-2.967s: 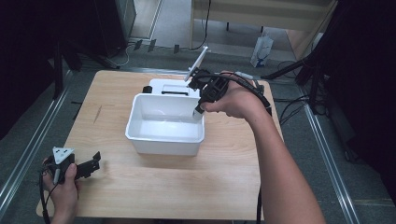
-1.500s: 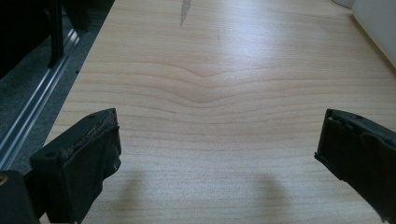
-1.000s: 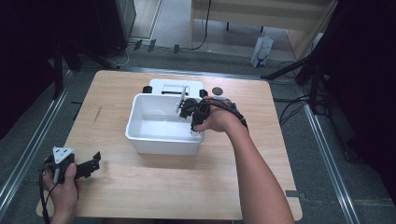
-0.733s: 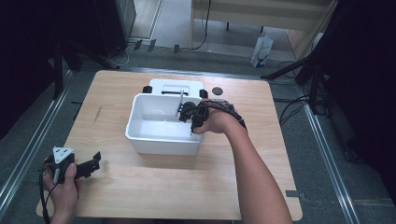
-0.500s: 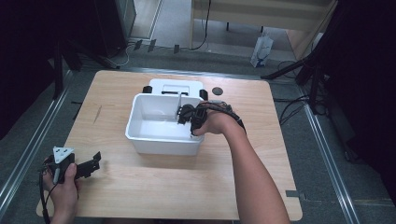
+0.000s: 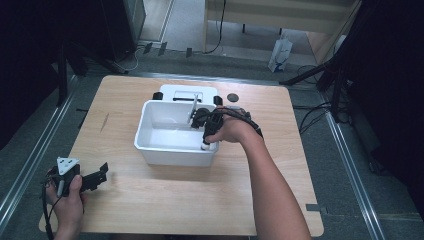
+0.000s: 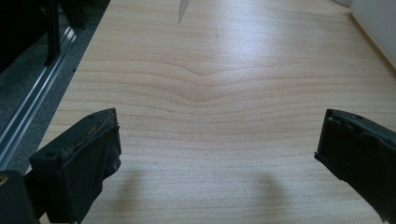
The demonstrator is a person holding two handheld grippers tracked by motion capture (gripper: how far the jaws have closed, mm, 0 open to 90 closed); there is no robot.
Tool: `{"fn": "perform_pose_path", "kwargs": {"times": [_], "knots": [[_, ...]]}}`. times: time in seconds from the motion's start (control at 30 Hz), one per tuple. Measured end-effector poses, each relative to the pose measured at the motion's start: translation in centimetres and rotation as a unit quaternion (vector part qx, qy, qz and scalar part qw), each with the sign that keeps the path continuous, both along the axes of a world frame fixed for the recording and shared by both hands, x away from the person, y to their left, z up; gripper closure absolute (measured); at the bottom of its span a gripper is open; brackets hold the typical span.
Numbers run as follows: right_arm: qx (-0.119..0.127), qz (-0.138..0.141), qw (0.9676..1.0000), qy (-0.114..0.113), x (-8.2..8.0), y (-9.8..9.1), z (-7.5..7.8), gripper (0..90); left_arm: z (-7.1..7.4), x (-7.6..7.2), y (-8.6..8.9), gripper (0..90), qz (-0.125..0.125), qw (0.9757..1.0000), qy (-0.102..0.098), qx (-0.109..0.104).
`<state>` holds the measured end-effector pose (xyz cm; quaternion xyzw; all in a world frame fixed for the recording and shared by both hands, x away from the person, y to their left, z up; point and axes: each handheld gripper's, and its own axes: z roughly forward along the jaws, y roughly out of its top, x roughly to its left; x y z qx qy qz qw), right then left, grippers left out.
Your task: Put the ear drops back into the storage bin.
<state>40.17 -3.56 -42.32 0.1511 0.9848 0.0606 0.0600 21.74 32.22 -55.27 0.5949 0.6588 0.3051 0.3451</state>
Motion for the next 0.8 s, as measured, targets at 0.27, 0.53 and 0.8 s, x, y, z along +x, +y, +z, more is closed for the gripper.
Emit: {"fn": "perform_pose_path", "kwargs": {"times": [0.27, 0.53, 0.8], "knots": [[0.036, -0.037, 0.9984, -0.025, -0.3, -0.4, 3.4, 37.3, 0.0, 0.0, 0.0, 0.4, -0.001, 1.0000, 0.001, 0.002], [0.033, -0.083, 0.9950, -0.044, -1.4, -0.8, 5.6, 2.7, 0.0, 0.0, -0.1, 0.4, 0.000, 1.0000, 0.000, 0.004], [0.037, -0.108, 0.9920, -0.053, -2.3, -3.1, 6.4, 0.0, 0.0, 0.0, -0.1, 0.4, -0.002, 1.0000, 0.001, 0.005]]}}
